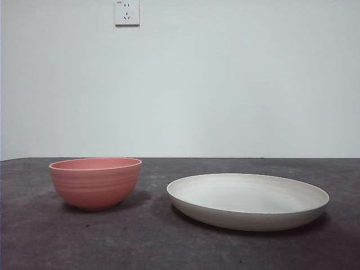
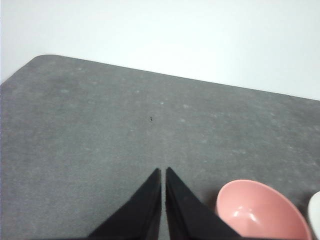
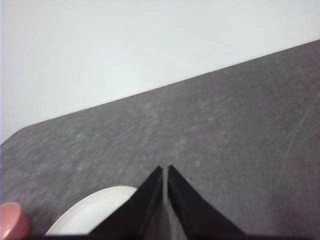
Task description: Place the red bowl on the white plate
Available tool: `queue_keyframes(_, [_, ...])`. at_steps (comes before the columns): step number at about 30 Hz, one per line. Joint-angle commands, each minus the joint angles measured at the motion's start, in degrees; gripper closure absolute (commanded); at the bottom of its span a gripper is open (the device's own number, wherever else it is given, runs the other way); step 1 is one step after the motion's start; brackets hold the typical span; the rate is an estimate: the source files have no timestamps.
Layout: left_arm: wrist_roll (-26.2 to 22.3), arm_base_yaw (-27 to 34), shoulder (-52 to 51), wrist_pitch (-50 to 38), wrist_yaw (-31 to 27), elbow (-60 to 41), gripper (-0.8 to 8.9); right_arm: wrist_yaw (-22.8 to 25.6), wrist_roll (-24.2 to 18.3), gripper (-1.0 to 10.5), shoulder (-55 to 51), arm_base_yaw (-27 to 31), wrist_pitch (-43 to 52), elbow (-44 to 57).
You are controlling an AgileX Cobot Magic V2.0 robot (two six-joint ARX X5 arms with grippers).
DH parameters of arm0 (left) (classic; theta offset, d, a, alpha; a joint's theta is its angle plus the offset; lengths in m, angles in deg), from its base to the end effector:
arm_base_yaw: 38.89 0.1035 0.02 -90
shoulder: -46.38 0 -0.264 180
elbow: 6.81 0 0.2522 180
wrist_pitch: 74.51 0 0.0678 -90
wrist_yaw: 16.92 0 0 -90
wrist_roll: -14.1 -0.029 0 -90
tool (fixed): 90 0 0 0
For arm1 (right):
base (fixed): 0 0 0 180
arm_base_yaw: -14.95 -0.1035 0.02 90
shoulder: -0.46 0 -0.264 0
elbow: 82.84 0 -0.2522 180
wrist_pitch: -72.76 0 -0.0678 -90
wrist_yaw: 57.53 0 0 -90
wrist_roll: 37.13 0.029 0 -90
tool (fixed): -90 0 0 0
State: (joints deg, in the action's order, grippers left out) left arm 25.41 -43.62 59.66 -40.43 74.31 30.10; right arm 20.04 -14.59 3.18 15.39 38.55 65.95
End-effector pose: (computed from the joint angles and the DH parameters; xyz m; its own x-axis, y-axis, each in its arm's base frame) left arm 0.0889 -0.0080 0.2477 0.9781 -0.1025 -0.1813 0.0660 0.9782 -0.1967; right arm 0.0736 0.0057 0.2267 0.9733 0.2078 -0.0973 -0.1527 0.9032 0.4012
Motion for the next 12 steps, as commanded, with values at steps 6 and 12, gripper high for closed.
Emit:
queue_keyframes(6, [0.31, -0.11, 14.75, 10.14, 2.03, 18.05, 7.98, -0.31, 0.52, 9.4, 8.59, -0.39, -13.03, -15.28])
queue_keyframes(12, [0.33, -1.79, 26.05, 17.22, 8.87, 27.93, 7.98, -4.33, -5.70, 9.4, 17.88, -0.37, -22.01, -26.01])
